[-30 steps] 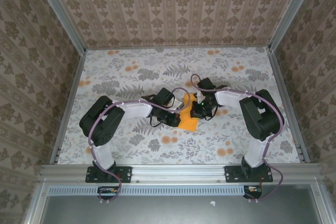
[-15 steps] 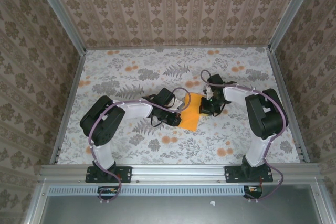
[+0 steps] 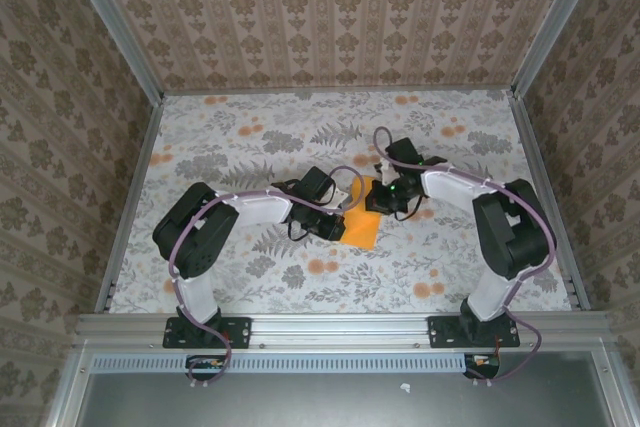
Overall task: Fold a paper plane with a square sheet of paper (fold left side to right side)
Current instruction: Fold the triangle a second time at the center of the table.
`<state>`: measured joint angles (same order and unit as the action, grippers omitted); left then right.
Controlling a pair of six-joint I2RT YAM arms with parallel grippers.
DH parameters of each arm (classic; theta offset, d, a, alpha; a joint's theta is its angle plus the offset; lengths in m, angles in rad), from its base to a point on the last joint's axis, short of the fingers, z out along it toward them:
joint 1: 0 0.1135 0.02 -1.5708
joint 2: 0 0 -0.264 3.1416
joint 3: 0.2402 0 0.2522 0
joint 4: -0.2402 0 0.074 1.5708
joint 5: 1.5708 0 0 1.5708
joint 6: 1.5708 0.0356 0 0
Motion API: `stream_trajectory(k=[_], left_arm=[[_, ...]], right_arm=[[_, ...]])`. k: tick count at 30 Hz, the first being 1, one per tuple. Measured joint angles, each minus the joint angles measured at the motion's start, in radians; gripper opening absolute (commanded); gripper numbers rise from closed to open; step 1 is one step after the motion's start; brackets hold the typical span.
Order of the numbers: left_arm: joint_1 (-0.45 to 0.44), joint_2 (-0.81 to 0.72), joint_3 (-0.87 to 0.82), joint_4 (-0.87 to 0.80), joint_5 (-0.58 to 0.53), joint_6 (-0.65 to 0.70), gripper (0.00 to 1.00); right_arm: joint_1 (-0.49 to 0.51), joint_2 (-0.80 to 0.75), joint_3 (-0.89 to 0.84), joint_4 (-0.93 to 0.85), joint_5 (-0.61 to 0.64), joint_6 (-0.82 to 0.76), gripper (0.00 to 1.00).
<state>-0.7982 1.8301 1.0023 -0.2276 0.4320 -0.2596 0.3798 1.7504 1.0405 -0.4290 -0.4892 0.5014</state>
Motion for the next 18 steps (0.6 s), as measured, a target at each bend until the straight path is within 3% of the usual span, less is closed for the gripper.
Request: stream_trajectory(k=[11,18], left_arm=[[0.0,0.0,0.033,-0.051,-0.008,0.0,0.08],[0.001,-0.002,0.061,-0.046,0.082,-0.002,0.07]], right_arm=[[0.016,0.089,0.01,-0.042,0.031,-0.003,0.0],[0.016,0.091,0.014,-0.05,0.035,-0.009,0.0]])
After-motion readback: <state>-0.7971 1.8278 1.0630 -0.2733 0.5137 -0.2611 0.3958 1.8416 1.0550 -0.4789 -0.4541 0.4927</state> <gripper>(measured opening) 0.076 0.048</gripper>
